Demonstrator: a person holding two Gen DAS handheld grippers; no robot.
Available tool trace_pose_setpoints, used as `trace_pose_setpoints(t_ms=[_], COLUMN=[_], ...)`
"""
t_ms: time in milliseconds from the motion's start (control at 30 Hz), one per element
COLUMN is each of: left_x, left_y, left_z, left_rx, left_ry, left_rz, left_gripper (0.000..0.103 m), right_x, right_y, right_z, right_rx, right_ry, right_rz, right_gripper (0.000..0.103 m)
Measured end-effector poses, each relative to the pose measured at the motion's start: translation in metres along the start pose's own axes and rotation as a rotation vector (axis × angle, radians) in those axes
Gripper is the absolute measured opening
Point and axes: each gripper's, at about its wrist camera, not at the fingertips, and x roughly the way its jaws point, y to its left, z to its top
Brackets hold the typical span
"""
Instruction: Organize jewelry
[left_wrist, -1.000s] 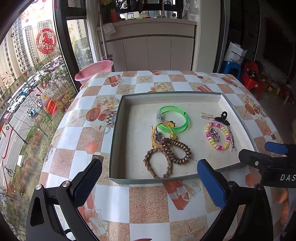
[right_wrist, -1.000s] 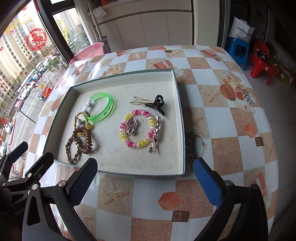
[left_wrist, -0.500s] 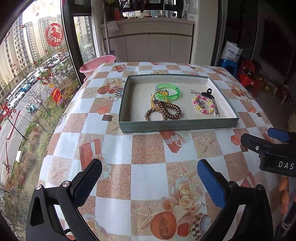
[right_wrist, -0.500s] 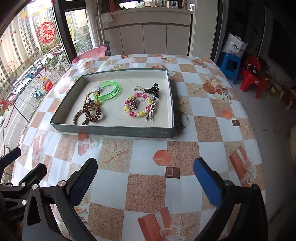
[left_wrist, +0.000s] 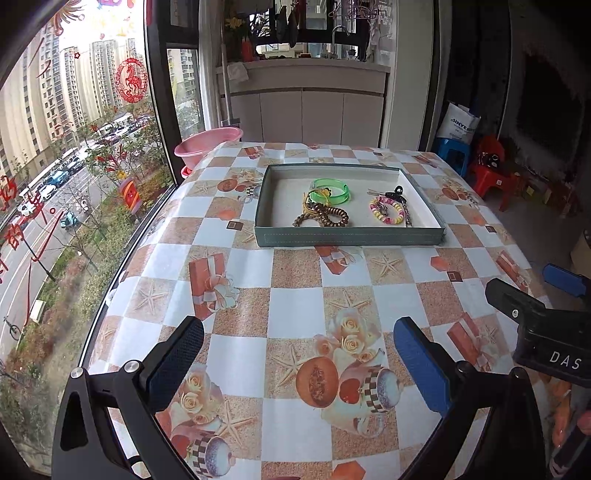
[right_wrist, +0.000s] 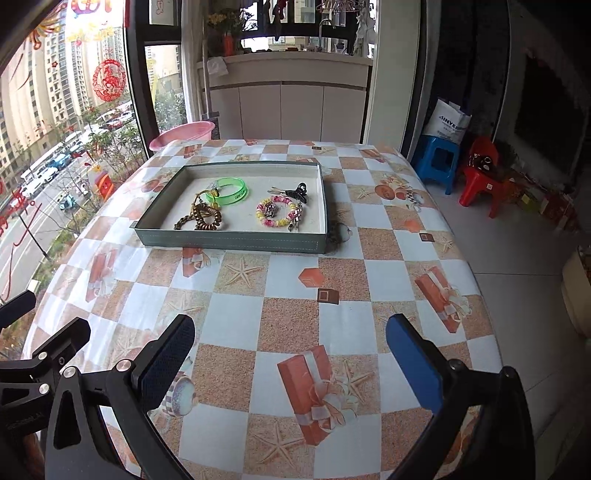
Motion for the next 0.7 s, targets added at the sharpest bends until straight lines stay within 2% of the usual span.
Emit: trace_pose_setpoints(t_ms=[400, 700], left_x=[-0.034, -0.039], left_y=[0.000, 0.001], left_z=[-0.019, -0.023], left_rx=[0.006, 0.001], left_ry=[-0.040, -0.051], left_rz=[0.010, 0.006], left_gripper=[0.103, 0.103], right_x=[-0.038, -0.047], right_y=[0.004, 0.010], right_z=[-0.018, -0.023], right_rx=[0.022, 0.027], right_ry=[-0.042, -0.066], right_rz=[-0.002, -0.012], right_gripper=[0.103, 0.103])
